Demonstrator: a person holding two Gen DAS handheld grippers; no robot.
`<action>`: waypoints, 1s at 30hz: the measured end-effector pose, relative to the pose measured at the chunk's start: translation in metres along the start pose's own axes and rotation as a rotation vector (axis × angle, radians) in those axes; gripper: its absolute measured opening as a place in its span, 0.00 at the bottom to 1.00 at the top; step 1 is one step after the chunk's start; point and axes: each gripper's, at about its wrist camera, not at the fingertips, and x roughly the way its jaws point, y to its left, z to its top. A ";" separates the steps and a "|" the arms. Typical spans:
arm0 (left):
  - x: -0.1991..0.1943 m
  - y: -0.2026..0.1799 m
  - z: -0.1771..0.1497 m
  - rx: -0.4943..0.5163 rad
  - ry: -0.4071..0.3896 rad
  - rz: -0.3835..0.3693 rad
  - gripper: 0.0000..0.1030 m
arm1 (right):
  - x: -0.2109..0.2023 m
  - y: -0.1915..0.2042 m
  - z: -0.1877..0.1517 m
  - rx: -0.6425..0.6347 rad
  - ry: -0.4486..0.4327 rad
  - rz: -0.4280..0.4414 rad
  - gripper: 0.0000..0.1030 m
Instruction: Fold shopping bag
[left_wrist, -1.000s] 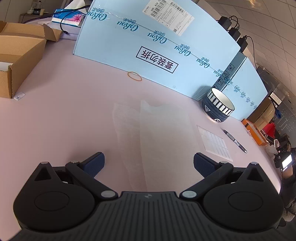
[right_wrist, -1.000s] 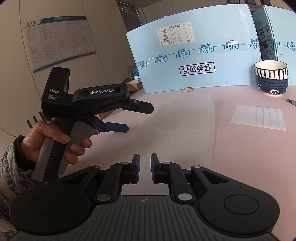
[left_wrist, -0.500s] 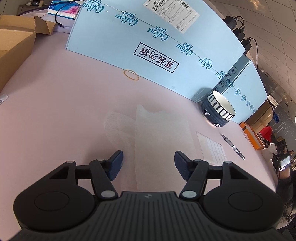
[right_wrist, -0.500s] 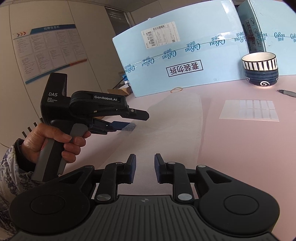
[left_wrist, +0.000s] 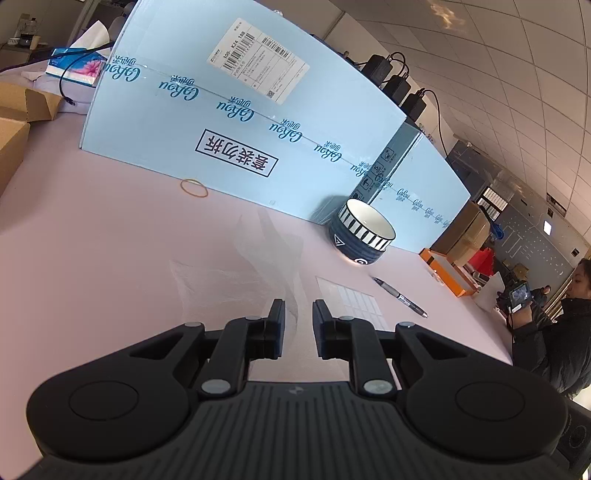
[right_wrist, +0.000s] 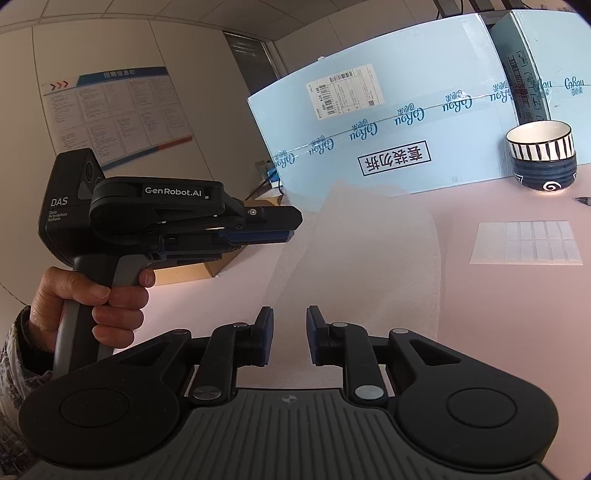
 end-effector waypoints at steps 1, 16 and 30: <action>0.000 -0.001 0.000 0.006 0.004 -0.005 0.14 | 0.005 0.002 0.000 0.004 0.007 -0.004 0.18; 0.027 0.050 -0.017 -0.091 0.096 0.138 0.14 | 0.019 0.005 0.008 0.022 0.045 -0.052 0.23; 0.026 0.062 -0.019 -0.189 0.064 -0.048 0.00 | 0.028 0.008 0.008 -0.019 0.069 -0.069 0.12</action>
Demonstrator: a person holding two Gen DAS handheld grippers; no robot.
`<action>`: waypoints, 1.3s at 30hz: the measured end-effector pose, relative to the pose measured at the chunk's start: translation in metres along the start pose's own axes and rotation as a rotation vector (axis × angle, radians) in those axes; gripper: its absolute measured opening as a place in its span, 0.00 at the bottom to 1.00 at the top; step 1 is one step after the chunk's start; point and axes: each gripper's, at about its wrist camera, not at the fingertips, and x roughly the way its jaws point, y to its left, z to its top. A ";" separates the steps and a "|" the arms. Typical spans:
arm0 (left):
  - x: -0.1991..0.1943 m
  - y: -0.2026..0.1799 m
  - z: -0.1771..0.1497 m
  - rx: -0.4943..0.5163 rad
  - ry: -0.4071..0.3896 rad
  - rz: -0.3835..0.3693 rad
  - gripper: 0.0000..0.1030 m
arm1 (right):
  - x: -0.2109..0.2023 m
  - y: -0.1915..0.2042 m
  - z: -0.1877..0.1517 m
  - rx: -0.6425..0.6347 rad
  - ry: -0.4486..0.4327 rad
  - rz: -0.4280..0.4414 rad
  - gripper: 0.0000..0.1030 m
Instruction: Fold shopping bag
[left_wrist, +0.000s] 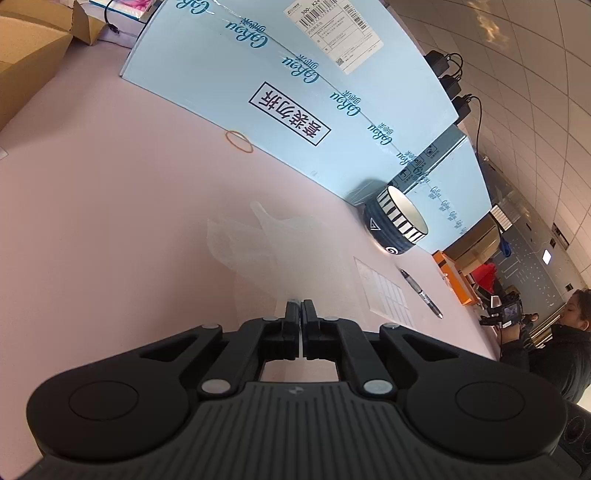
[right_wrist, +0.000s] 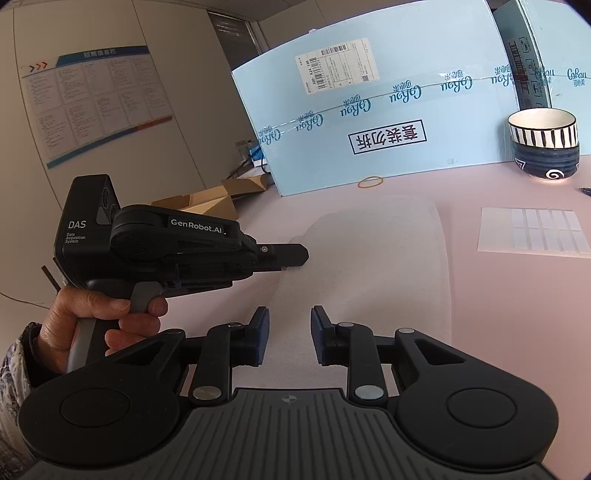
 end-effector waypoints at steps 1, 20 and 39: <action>0.000 -0.002 0.000 0.003 0.000 -0.019 0.00 | 0.002 0.001 0.000 -0.006 0.003 0.002 0.11; 0.022 -0.106 0.007 0.177 0.104 -0.270 0.00 | -0.062 -0.040 0.004 0.137 -0.202 -0.058 0.15; 0.103 -0.168 -0.003 0.191 0.203 -0.287 0.02 | -0.144 -0.116 -0.021 0.292 -0.328 -0.248 0.28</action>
